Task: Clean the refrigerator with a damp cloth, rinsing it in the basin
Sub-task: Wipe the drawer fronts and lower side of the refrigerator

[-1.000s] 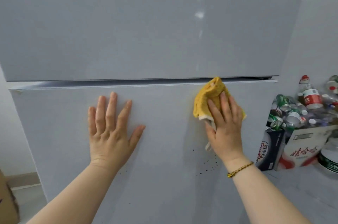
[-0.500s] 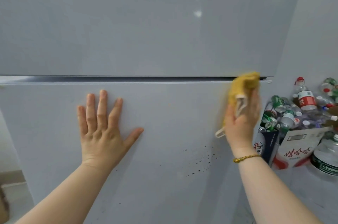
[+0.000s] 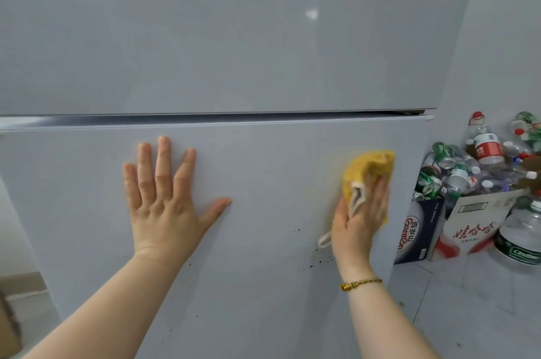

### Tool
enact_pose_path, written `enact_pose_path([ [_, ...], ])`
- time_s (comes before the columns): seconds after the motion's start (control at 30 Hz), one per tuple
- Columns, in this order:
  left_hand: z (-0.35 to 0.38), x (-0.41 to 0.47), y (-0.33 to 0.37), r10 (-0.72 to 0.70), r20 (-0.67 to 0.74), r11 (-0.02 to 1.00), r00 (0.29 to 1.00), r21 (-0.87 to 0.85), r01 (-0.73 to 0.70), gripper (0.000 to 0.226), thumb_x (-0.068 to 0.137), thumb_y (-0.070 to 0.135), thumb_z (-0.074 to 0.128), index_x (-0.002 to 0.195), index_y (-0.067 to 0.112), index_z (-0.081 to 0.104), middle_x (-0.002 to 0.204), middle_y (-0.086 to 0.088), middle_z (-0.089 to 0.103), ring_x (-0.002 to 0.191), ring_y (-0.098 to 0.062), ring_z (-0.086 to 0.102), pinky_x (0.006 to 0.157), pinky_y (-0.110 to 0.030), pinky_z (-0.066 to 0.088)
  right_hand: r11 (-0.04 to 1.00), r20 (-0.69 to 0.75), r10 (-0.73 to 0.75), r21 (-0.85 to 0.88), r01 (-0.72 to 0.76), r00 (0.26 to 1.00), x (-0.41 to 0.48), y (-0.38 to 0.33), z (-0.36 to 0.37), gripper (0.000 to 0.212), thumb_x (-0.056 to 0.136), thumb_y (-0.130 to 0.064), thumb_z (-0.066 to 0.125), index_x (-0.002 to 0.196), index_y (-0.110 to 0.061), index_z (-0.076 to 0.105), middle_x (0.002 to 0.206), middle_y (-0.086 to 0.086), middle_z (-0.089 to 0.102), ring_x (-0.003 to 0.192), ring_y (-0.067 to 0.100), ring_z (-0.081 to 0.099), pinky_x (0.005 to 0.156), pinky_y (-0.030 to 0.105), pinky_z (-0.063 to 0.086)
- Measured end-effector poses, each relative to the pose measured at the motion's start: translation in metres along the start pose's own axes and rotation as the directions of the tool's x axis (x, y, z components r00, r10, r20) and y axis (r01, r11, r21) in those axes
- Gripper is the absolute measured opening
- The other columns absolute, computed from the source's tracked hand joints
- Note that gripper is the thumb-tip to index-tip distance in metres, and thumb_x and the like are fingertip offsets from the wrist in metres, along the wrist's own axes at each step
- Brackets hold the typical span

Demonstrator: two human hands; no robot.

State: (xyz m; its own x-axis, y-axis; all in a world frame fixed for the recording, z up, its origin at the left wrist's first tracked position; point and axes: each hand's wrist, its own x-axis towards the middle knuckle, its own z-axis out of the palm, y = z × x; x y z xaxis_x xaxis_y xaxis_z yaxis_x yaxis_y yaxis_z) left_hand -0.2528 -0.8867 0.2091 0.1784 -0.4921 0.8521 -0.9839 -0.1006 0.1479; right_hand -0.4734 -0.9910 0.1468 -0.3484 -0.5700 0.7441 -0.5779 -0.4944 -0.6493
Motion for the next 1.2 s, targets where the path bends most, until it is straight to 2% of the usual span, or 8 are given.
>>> enact_pose_path([
  [0.17, -0.002, 0.0, 0.002, -0.003, -0.014, 1.0, 1.0, -0.003, 0.003, 0.088, 0.077, 0.077, 0.009, 0.132, 0.011, 0.028, 0.142, -0.013, 0.013, 0.133, -0.033, 0.002, 0.111, -0.028, -0.017, 0.527, 0.089, 0.804, 0.349, -0.775, 0.588, -0.027, 0.02, -0.002, 0.052, 0.094, -0.02, 0.044, 0.14, -0.006, 0.025, 0.142, 0.016, 0.033, 0.124, 0.036, 0.041, 0.087, 0.044, 0.047],
  [0.37, -0.004, -0.002, 0.004, 0.001, -0.017, 1.0, 1.0, 0.015, -0.001, 0.089, 0.072, 0.074, 0.027, 0.133, 0.01, 0.029, 0.142, -0.014, 0.013, 0.132, -0.034, 0.003, 0.111, -0.026, -0.018, 0.96, 0.095, 0.257, 0.091, -0.266, 0.962, 0.028, -0.034, -0.024, 0.064, 0.094, -0.013, 0.045, 0.146, -0.011, 0.008, 0.155, 0.009, -0.002, 0.143, 0.025, -0.004, 0.117, 0.04, -0.001],
  [0.47, -0.001, -0.001, 0.002, 0.016, -0.03, 0.999, 0.999, 0.03, -0.015, 0.089, 0.069, 0.073, 0.031, 0.133, 0.011, 0.027, 0.142, -0.013, 0.011, 0.132, -0.031, -0.003, 0.11, -0.028, -0.018, 0.998, 0.086, 0.054, 0.037, -0.058, 0.995, 0.047, -0.037, -0.025, 0.068, 0.088, -0.026, 0.042, 0.146, -0.013, 0.009, 0.155, 0.01, -0.003, 0.142, 0.026, -0.006, 0.113, 0.042, -0.005],
  [0.57, 0.0, 0.0, 0.0, 0.032, -0.046, 0.998, 0.998, 0.046, -0.03, 0.086, 0.066, 0.064, 0.039, 0.134, 0.011, 0.027, 0.142, -0.013, 0.01, 0.132, -0.031, -0.005, 0.109, -0.029, -0.018, 0.965, 0.034, 0.249, 0.076, -0.251, 0.968, 0.037, -0.003, -0.018, 0.074, 0.081, -0.037, 0.037, 0.146, -0.009, 0.013, 0.154, 0.014, 0.009, 0.141, 0.03, 0.008, 0.116, 0.046, 0.007],
  [0.73, -0.001, -0.002, -0.001, 0.047, -0.036, 0.998, 0.998, 0.038, -0.046, 0.084, 0.069, 0.062, 0.039, 0.135, 0.012, 0.026, 0.143, -0.013, 0.01, 0.132, -0.03, -0.006, 0.109, -0.028, -0.017, 0.569, 0.107, 0.787, 0.255, -0.781, 0.608, -0.033, 0.039, -0.01, 0.052, 0.094, -0.021, 0.044, 0.138, 0.0, 0.025, 0.138, 0.021, 0.033, 0.099, 0.03, 0.053, 0.08, 0.039, 0.047],
  [0.8, -0.006, -0.003, -0.003, 0.061, -0.019, 0.998, 0.998, 0.019, -0.06, 0.083, 0.071, 0.062, 0.038, 0.136, 0.012, 0.026, 0.144, -0.015, 0.013, 0.133, -0.031, -0.002, 0.109, -0.029, -0.014, 0.569, 0.066, 0.793, 0.275, -0.775, 0.606, -0.033, 0.033, -0.007, 0.053, 0.094, -0.02, 0.044, 0.141, -0.003, 0.024, 0.144, 0.018, 0.03, 0.121, 0.032, 0.043, 0.101, 0.044, 0.038],
  [1.0, -0.022, -0.038, -0.02, 0.07, 0.055, 0.997, 0.996, -0.037, -0.068, 0.069, 0.087, 0.064, 0.016, 0.135, 0.016, 0.03, 0.142, -0.014, 0.016, 0.133, -0.023, -0.001, 0.113, -0.028, -0.009, 0.996, -0.026, 0.039, 0.077, -0.037, 0.999, -0.022, -0.032, 0.008, 0.065, 0.087, -0.024, 0.043, 0.144, -0.007, 0.016, 0.149, 0.028, 0.014, 0.139, 0.038, 0.007, 0.111, 0.049, 0.004],
  [1.2, -0.007, -0.063, -0.054, -0.025, 0.124, 0.993, 0.992, 0.117, 0.011, 0.073, 0.086, 0.067, 0.008, 0.137, 0.018, 0.026, 0.143, -0.013, 0.016, 0.136, -0.021, -0.004, 0.109, -0.046, -0.001, 0.707, 0.262, -0.582, -0.305, 0.638, 0.77, -0.116, 0.025, 0.031, 0.054, 0.098, -0.038, 0.017, 0.146, -0.028, -0.004, 0.155, 0.003, -0.013, 0.142, 0.029, -0.012, 0.11, 0.049, -0.001],
])
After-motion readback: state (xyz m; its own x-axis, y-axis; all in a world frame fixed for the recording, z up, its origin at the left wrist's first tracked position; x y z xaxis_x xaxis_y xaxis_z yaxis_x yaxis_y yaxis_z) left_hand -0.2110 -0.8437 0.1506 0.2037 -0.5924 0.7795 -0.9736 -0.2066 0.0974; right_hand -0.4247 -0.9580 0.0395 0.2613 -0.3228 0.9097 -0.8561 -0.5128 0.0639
